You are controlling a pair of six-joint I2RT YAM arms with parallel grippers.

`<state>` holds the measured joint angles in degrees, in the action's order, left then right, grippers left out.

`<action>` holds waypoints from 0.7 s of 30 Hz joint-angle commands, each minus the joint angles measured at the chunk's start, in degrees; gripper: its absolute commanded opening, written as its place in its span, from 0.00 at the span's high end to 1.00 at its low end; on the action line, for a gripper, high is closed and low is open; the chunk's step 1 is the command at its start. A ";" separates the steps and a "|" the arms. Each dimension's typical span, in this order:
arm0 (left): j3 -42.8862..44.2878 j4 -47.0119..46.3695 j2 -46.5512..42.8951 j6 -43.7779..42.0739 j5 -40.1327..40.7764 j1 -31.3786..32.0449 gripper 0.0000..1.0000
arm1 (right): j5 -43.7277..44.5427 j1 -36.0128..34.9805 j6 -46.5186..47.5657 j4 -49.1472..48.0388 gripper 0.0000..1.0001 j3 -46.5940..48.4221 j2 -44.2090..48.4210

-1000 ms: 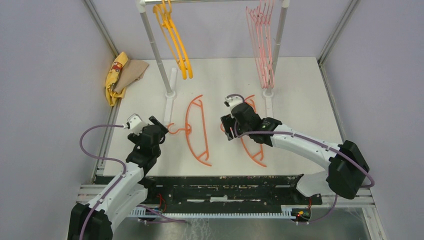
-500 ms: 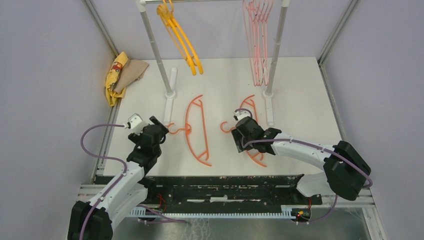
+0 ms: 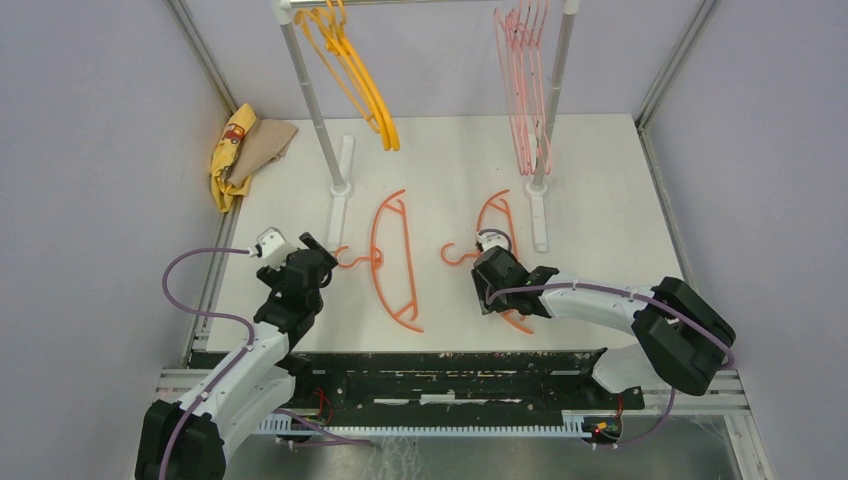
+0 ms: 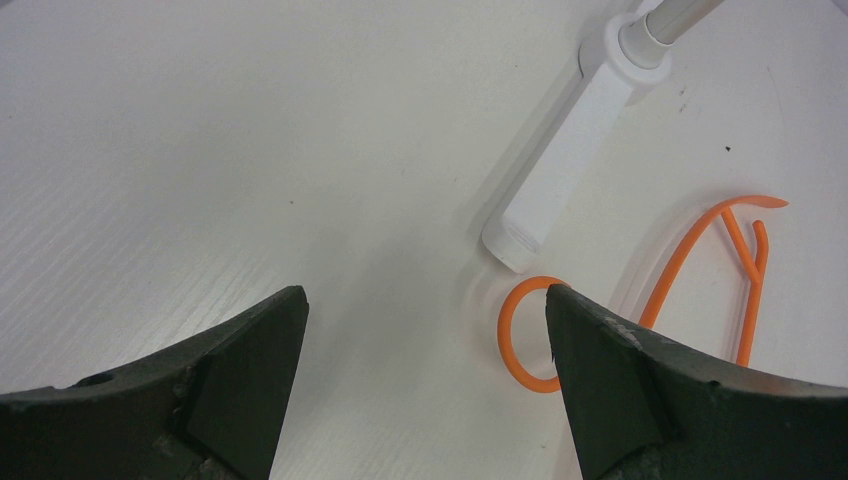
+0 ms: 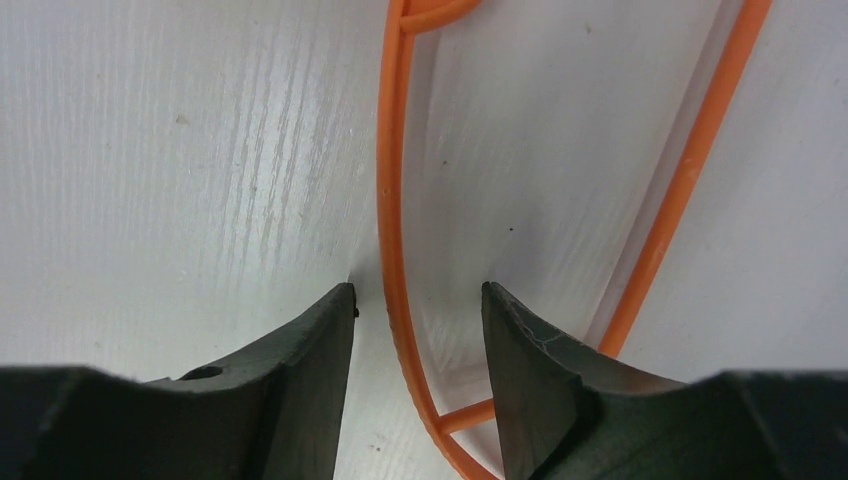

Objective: Organize the hangers

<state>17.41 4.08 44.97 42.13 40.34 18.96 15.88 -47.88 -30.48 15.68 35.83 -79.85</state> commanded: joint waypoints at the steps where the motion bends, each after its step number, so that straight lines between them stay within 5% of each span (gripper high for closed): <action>1: -0.03 -3.11 -0.16 -2.32 1.06 -0.33 0.05 | 0.96 0.07 -3.64 -2.64 0.46 -2.33 -0.07; 6: -0.05 -3.11 0.05 -2.45 1.06 -0.33 0.05 | -0.07 -0.02 -2.71 -2.79 0.81 -1.99 0.05; 10: -0.03 -2.87 -0.13 -2.41 1.29 -0.33 0.05 | -2.51 -0.17 -1.64 -3.97 0.99 -1.47 3.35; 21: 0.34 -1.76 -2.07 -2.51 1.51 -0.35 0.04 | -26.60 -0.02 -8.28 -14.28 0.99 6.45 15.66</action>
<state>17.41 4.12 44.27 42.13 40.38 18.96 -0.40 -47.90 -34.37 10.26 36.69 -67.88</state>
